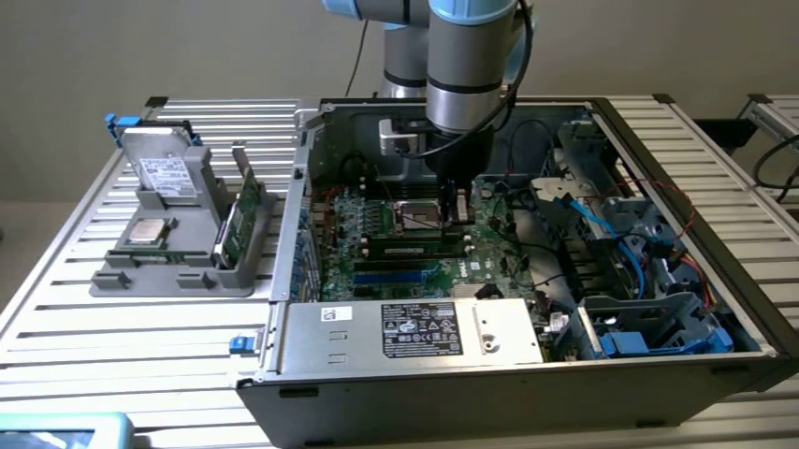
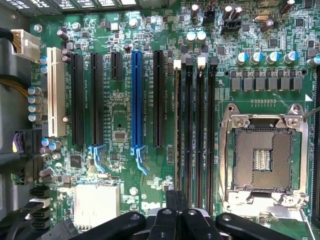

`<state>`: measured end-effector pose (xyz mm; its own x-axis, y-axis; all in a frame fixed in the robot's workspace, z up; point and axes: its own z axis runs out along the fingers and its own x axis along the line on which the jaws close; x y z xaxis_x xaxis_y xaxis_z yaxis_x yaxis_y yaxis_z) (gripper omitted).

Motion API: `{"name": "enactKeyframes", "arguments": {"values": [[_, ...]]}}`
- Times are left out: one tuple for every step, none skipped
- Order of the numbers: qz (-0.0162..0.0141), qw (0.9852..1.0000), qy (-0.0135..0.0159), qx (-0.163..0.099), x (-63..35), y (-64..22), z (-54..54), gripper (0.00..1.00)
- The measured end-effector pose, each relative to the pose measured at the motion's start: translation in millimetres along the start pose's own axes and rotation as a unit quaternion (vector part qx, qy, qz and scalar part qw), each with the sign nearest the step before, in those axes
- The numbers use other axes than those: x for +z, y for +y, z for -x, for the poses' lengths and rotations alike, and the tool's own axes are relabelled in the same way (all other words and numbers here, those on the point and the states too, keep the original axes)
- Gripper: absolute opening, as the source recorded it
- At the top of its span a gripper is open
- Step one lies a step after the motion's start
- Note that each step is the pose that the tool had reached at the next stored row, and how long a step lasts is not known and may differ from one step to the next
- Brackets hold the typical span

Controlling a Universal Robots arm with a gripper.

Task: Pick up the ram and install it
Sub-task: 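Press down the ram until it locks into place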

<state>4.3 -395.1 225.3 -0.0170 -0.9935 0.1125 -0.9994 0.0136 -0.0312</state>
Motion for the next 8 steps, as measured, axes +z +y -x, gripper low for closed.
{"name": "enactKeyframes", "arguments": {"values": [[0.0000, 1.0000, -0.0001, 0.000, -0.3, 0.3, 0.0, 0.11], [0.0000, 1.0000, -0.0007, 0.000, -1.4, 0.9, 0.0, 0.11], [-0.0002, 1.0000, -0.0005, 0.000, -3.8, 2.5, -0.3, 0.11], [-0.0001, 1.0000, -0.0002, 0.000, -6.2, 4.7, -0.7, 0.11], [-0.0002, 1.0000, -0.0002, 0.000, -8.0, 7.5, -1.0, 0.11], [-0.0003, 1.0000, -0.0002, 0.000, -9.2, 9.9, -1.1, 0.11], [-0.0005, 1.0000, -0.0002, 0.000, -9.8, 12.5, -1.2, 0.11], [-0.0008, 1.0000, -0.0003, 0.000, -10.0, 15.4, -1.3, 0.11]]}}
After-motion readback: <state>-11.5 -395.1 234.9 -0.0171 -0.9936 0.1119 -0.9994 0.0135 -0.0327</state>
